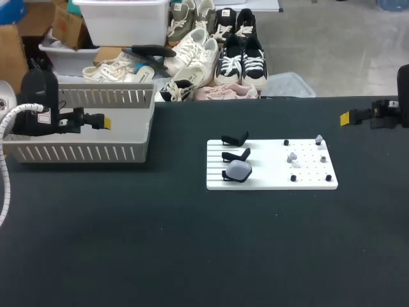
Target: Pick up each earbud case from the left stands, insert the matching earbuds, close the lid, and place the case in the box.
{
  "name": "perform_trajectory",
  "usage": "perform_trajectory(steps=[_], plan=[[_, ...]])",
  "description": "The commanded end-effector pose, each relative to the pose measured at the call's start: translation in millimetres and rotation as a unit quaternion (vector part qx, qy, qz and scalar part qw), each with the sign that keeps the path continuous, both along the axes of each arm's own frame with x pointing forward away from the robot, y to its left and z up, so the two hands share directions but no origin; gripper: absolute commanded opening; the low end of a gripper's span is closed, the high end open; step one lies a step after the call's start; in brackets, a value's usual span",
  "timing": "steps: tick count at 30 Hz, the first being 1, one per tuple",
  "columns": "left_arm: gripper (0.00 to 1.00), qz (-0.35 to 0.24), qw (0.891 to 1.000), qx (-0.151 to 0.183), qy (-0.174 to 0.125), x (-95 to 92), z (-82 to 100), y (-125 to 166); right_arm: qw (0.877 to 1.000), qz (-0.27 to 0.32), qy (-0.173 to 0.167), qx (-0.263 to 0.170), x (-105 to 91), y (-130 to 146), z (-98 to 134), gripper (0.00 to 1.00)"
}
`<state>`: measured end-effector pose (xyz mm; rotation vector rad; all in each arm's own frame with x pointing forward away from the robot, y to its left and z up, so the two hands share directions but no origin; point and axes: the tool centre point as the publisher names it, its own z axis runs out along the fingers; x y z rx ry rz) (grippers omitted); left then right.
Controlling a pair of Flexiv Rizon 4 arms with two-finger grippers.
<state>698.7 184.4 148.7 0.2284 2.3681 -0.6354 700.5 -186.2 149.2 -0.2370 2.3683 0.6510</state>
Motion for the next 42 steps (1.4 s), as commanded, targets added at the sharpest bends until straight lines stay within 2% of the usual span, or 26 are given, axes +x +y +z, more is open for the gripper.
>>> perform_trajectory(steps=[1,10,16,20,25,32,36,38,42], plan=[[1.0,-0.001,1.0,0.001,0.002,1.0,0.9,0.1,1.0,0.001,0.001,0.0,0.9,-0.7,0.1,1.0],[1.0,-0.01,1.0,0.004,0.0,0.1,1.6,-1.4,1.0,0.001,0.001,0.0,0.9,-0.7,0.1,1.0],[1.0,-0.06,0.997,0.033,-0.041,1.6,4.1,-16.7,1.0,0.001,0.001,0.0,0.9,-0.7,0.1,1.0],[1.0,-0.105,0.991,0.032,-0.074,4.1,10.8,-29.4,1.0,0.001,0.001,0.0,0.9,-0.7,0.1,1.0],[1.0,-0.174,0.979,0.028,-0.099,7.8,18.3,-45.1,1.0,0.001,0.001,0.0,0.9,-0.7,0.1,1.0],[1.0,-0.245,0.957,0.052,-0.144,11.8,25.1,-66.3,1.0,0.001,0.001,0.0,0.9,-0.7,0.1,1.0],[1.0,-0.29,0.941,0.06,-0.164,8.7,23.8,-79.6,1.0,0.001,0.001,0.0,0.9,-0.7,0.1,1.0],[1.0,-0.321,0.929,0.063,-0.173,4.9,22.2,-87.3,1.0,0.001,0.001,0.0,0.9,-0.7,0.1,1.0],[1.0,-0.369,0.911,0.057,-0.178,-1.9,20.1,-99.0,1.0,0.001,0.001,0.0,0.9,-0.7,0.1,1.0]])
